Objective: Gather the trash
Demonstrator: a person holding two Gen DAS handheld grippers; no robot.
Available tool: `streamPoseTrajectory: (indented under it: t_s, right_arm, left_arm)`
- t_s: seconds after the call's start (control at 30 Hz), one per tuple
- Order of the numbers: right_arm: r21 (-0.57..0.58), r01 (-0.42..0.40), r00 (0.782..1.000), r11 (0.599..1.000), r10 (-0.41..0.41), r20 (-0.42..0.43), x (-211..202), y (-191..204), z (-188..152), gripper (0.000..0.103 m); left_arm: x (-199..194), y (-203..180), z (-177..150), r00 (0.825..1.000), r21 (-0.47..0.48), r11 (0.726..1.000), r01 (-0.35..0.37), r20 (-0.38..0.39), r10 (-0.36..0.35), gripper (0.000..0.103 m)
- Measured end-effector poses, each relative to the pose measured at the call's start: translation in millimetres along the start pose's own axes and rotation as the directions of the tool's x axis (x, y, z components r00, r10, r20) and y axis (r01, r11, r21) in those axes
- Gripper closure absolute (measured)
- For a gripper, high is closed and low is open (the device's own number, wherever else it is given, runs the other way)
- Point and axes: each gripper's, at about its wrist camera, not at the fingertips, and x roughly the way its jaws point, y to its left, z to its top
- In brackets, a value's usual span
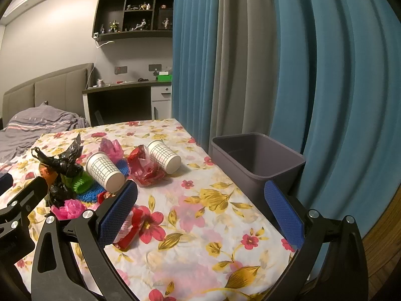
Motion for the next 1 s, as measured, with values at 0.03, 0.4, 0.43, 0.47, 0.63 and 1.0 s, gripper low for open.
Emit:
streamPoseTrajectory:
  t_s: [0.03,0.4,0.43,0.47,0.63,1.0]
  right_arm:
    - [0.000,0.000,1.000,1.000,0.000,0.000,0.0,0.1,0.0,0.005]
    - [0.000,0.002,1.000,1.000,-0.002,0.003,-0.3,-0.1,-0.3,0.005]
    - [0.001,0.001,1.000,1.000,-0.001,0.003,0.2,-1.5,1.2,0.005]
    - [0.002,0.002,1.000,1.000,-0.002,0.003,0.9,-2.9,2.6,0.005]
    - [0.005,0.003,1.000,1.000,-0.003,0.007,0.7,-4.9,4.6,0.005]
    - [0.004,0.003,1.000,1.000,-0.003,0.011,0.5,-5.9,5.3,0.005]
  left_arm:
    - [-0.2,0.3,-0.1,1.000,0.000,1.000,0.001,0.000,-0.001,0.006]
    - [-0.4,0.2,-0.5,1.000,-0.001,1.000,0.001,0.001,-0.001,0.006]
    - [-0.4,0.4,-0.5,1.000,0.000,1.000,0.001,0.001,-0.001,0.006]
    - [-0.2,-0.4,-0.6,1.000,0.000,1.000,0.001,0.002,-0.001,0.006]
    - [-0.1,0.0,-0.5,1.000,-0.001,1.000,0.001,0.000,-0.001,0.006]
    - [-0.3,0.4,-0.5,1.000,0.000,1.000,0.001,0.001,-0.001,0.006]
